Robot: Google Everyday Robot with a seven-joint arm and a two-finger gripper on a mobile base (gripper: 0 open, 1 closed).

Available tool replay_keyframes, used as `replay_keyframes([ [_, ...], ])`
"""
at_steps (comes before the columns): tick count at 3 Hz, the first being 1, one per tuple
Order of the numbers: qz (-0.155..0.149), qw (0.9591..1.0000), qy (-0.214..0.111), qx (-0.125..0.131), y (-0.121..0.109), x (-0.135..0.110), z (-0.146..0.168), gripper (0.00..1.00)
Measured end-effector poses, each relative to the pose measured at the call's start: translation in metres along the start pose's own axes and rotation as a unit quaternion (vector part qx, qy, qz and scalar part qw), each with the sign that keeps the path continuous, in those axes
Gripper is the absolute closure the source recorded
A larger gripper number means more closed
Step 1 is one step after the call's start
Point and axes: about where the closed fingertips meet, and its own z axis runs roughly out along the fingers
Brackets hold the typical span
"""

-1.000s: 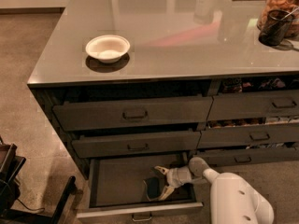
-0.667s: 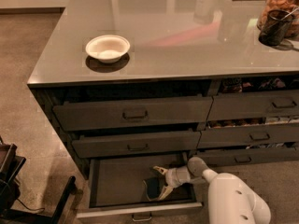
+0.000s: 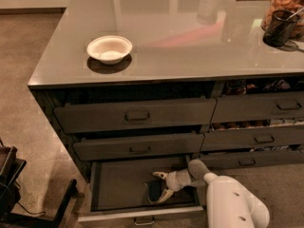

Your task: Pick sponge from bottom drawer and place on counter

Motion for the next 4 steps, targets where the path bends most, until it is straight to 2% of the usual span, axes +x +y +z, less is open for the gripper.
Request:
replay_keyframes([
  [1,0.006,0.9997,0.01,-0.02,0.005,0.006,0.008,0.23],
  [2,0.015,0.999,0.021,-0.035,0.01,0.012,0.013,0.4],
  [3,0.023,0.9984,0.029,-0.042,0.011,0.013,0.013,0.63],
  [4,0.031,0.9978,0.047,-0.033,0.004,0.004,-0.007,0.87],
])
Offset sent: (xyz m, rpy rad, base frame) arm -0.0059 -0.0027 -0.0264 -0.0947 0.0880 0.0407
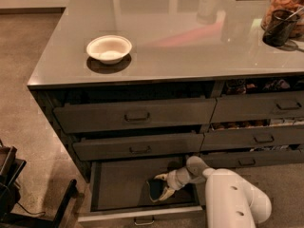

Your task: Pick sponge from bottom drawer and place on counter

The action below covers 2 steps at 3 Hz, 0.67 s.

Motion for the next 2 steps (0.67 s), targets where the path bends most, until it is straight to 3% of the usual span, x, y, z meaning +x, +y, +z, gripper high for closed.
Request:
replay_keyframes([
  [1,0.013,0.9997,0.019,0.012,-0.002,-0.016,-0.031,1.0],
  [2,0.029,0.9986,0.032,0.031,-0.002,-0.041,-0.081,1.0],
])
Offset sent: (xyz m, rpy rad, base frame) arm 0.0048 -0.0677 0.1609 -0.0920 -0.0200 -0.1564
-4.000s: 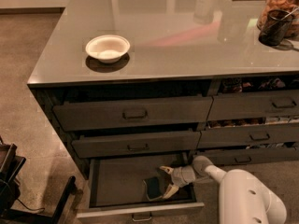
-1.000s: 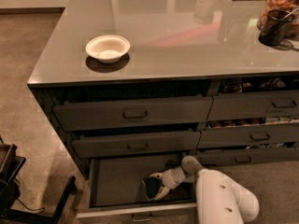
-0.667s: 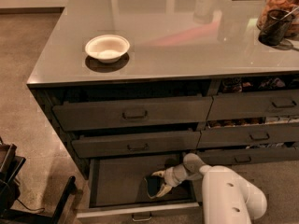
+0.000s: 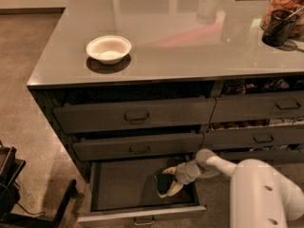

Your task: Pick sponge from bottom drawer and place on counter

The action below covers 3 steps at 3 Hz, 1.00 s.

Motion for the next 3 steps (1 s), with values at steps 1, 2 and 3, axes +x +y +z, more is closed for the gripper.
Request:
replay_keyframes([
  [1,-0.002,0.9997,0.021,0.015,-0.006,-0.039,-0.058,1.0],
  [2,-0.002,0.9997,0.021,0.015,-0.006,-0.039,-0.058,1.0],
  [3,0.011,0.9996,-0.018,0.02,-0.007,-0.05,-0.074,1.0],
])
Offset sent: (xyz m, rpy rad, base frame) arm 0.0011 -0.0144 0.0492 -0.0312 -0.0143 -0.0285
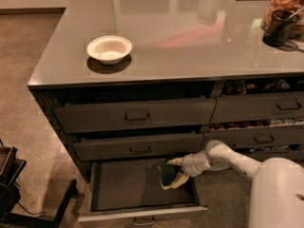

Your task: Pick sponge from bottom drawer and place on counter

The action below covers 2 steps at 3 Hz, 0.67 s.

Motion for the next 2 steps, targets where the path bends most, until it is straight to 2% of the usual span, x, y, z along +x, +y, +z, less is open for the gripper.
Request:
replay_keyframes([
  [1,0.026,0.9985,-0.047,0.012,0.002,-0.024,-0.047,1.0],
  [2,0.041,0.9963,-0.073,0.022,0.001,-0.038,-0.081,1.0],
])
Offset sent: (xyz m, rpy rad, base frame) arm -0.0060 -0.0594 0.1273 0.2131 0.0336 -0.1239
